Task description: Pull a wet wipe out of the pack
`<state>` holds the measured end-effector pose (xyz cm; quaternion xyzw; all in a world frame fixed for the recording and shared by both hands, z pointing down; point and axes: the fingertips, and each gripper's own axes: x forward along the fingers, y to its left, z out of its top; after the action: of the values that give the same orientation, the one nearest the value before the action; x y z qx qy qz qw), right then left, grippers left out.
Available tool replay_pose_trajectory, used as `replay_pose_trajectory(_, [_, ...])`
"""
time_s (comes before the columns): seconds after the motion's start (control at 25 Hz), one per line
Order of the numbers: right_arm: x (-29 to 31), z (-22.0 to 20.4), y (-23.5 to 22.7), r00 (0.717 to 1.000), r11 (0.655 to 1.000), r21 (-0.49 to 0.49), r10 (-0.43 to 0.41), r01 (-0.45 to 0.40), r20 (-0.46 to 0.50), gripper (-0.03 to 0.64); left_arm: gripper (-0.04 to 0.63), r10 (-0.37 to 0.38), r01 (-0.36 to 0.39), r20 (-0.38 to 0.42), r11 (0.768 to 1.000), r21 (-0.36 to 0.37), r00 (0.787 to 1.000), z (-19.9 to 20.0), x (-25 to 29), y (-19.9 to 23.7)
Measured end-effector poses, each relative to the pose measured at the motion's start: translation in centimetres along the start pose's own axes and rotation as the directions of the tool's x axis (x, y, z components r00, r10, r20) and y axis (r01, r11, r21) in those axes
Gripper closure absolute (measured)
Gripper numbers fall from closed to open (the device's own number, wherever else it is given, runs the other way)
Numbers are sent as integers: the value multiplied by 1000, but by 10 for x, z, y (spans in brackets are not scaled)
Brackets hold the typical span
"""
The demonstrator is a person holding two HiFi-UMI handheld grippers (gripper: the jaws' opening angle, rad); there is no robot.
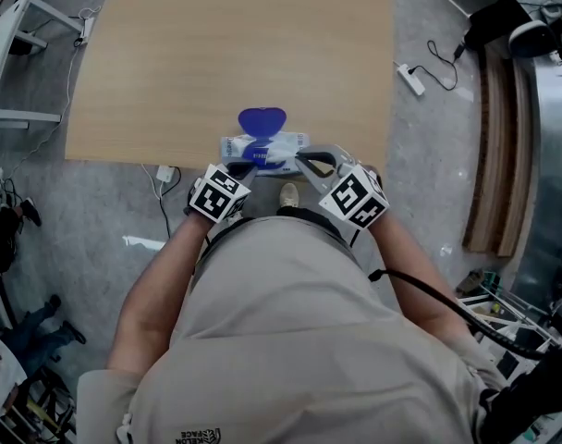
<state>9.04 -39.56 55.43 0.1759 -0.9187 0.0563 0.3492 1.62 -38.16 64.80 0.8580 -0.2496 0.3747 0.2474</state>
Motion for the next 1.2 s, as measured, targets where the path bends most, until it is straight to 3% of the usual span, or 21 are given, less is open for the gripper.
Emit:
replay_pose_trajectory(0.64, [-26,33,8,988,988,13,-156,156,7,614,589,-61,59,27,997,59,998,-10,-11,2])
replay_pose_trajectory(1.2, [-50,73,28,952,952,44,-305,303,26,614,591,-119,114,49,987,110,992,-36,-39,4])
